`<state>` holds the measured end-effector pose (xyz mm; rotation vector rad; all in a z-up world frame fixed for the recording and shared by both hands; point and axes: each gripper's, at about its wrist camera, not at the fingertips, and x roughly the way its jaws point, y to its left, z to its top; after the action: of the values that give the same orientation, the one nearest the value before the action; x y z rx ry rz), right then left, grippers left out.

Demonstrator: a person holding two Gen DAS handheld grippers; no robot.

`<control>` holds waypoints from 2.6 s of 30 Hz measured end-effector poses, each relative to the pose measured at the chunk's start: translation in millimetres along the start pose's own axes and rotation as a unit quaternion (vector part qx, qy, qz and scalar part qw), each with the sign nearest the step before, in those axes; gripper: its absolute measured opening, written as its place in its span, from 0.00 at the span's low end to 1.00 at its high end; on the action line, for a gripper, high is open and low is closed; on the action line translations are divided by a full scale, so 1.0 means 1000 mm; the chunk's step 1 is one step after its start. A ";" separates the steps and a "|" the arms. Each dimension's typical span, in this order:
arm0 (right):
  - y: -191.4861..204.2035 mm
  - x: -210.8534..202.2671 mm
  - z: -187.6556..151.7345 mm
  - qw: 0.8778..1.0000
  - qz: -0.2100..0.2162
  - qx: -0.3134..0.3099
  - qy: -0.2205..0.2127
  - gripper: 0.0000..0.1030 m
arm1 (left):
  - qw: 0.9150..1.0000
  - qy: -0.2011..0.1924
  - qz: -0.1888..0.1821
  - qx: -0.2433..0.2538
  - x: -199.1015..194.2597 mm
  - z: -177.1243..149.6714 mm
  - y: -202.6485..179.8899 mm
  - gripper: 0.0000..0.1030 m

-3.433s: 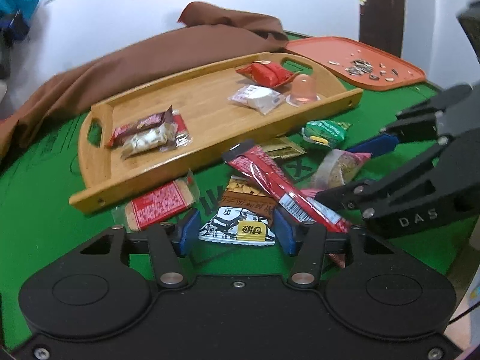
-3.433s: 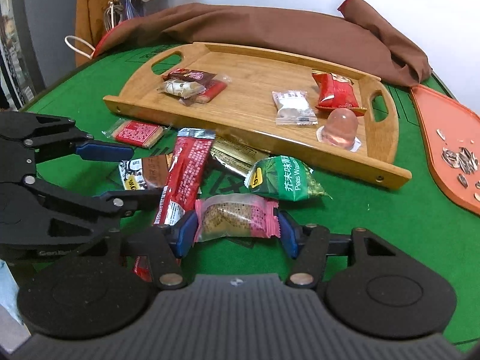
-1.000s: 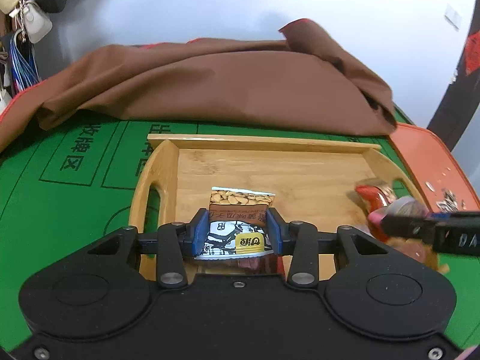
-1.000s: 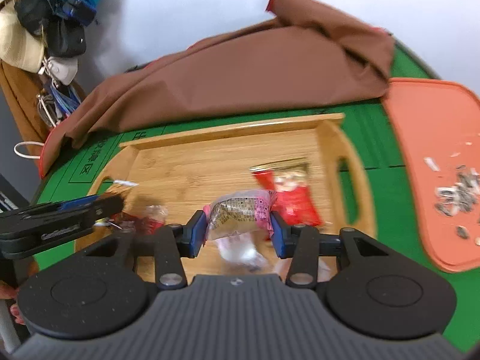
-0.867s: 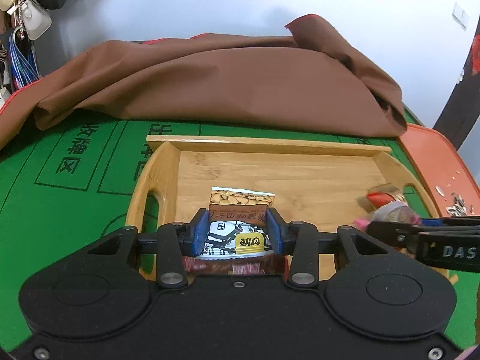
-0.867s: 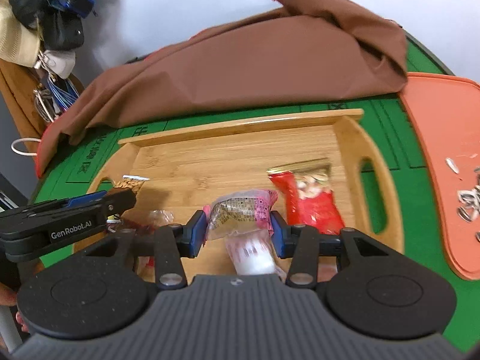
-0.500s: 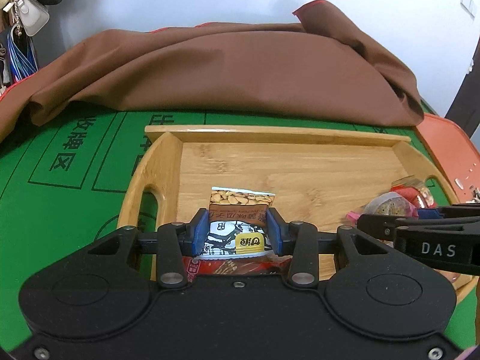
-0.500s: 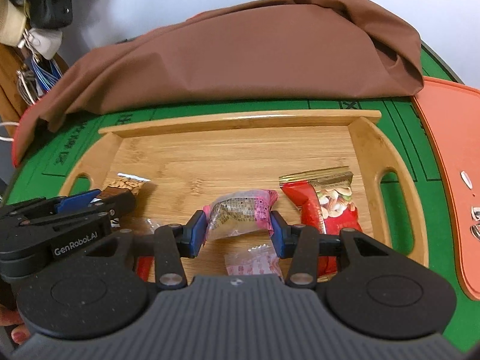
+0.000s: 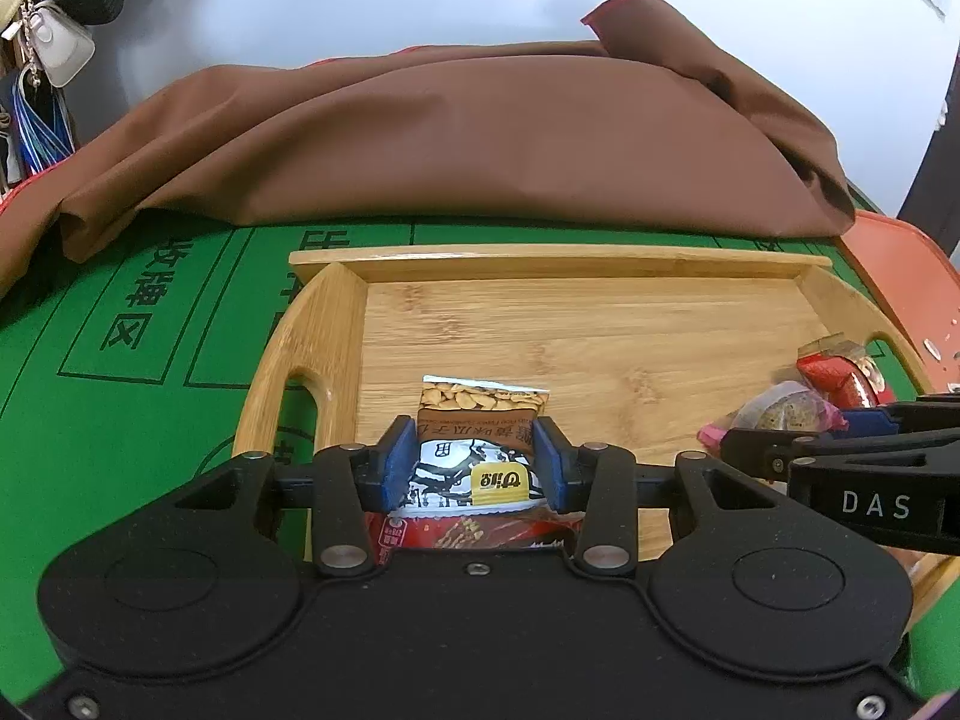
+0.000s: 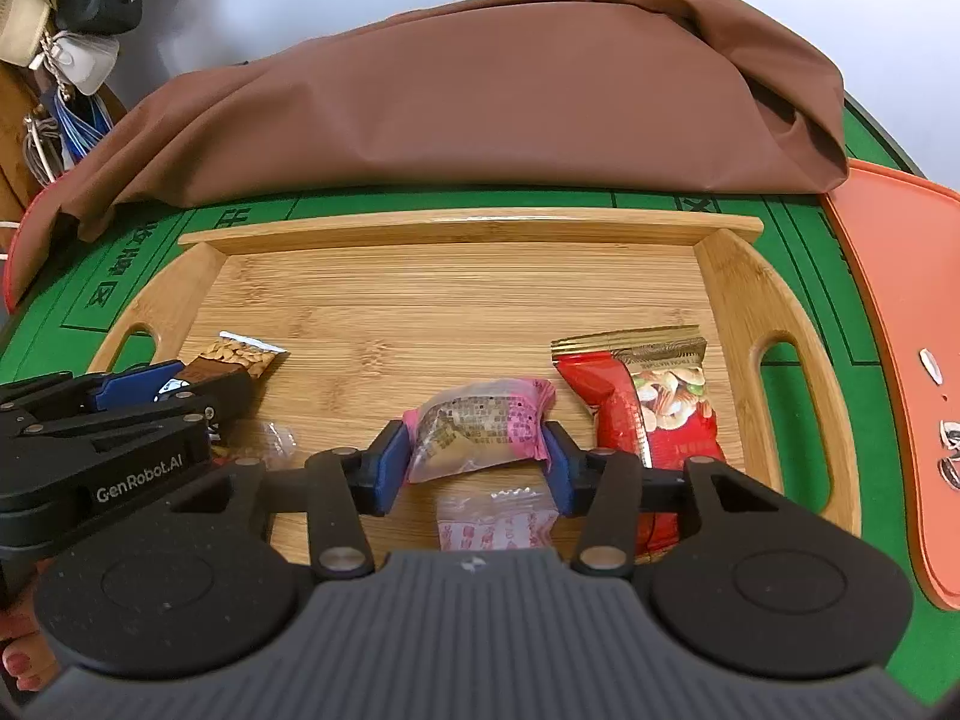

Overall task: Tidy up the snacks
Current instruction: 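Carry both packs onto the bamboo tray and open both tools, then move both tools back over the remaining snacks beside the tray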

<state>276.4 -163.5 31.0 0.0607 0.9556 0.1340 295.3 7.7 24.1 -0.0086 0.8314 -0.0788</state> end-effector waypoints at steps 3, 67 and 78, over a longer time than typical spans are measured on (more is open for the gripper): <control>-0.001 -0.006 0.000 1.000 0.004 0.001 -0.004 0.67 | 1.000 -0.008 -0.001 0.003 -0.008 0.001 0.001 0.58; -0.038 -0.103 -0.159 0.995 0.003 -0.078 -0.063 1.00 | 0.999 -0.026 -0.024 0.017 -0.107 -0.150 -0.002 1.00; -0.034 -0.092 -0.159 0.996 0.001 -0.072 -0.060 1.00 | 0.999 -0.033 -0.027 -0.001 -0.100 -0.144 -0.010 1.00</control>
<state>97.1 -211.1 9.8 -0.0614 0.8246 0.1990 121.1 8.6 1.1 -0.0361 0.7660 -0.1282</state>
